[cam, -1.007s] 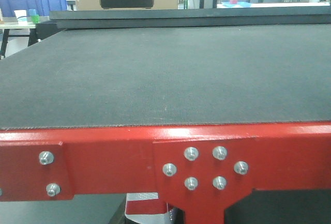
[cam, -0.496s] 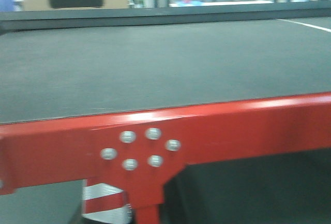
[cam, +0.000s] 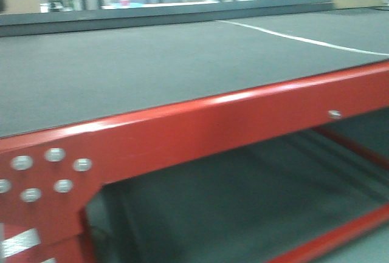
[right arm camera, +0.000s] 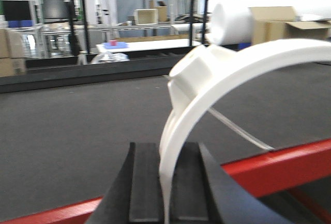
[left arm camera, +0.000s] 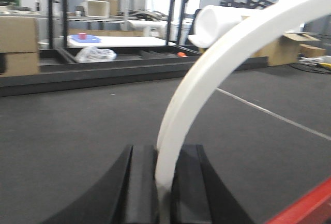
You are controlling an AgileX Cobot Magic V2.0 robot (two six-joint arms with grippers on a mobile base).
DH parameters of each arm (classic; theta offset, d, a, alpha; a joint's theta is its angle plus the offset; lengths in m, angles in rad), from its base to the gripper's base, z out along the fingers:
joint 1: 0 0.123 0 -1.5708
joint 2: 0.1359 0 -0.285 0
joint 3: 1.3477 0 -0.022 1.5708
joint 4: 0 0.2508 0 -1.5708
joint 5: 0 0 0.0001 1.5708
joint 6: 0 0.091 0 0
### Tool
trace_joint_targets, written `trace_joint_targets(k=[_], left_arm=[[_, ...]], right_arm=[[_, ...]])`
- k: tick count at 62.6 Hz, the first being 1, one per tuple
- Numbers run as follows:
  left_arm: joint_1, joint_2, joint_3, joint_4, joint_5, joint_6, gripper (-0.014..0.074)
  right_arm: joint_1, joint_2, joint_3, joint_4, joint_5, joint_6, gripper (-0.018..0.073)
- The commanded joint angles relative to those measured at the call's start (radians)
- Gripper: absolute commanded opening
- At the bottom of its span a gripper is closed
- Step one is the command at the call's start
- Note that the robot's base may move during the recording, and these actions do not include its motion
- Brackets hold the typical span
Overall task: Grab PVC pipe and place in blue bin
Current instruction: 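Drive the base along the red table carrying both pieces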
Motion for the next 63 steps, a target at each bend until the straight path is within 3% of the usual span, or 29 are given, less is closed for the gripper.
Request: trace_joint_targets(k=[1,63], left_arm=[[0.004,-0.006,-0.001,0.000,-0.021,0.001,-0.0111],[0.004,-0.006,-0.001,0.000,-0.025,0.001,-0.0111]], right_arm=[[-0.002,-0.005,0.001,-0.003,-0.023,-0.008,-0.0163],[-0.002,-0.005,0.001,-0.003,-0.023,-0.008,-0.0163]])
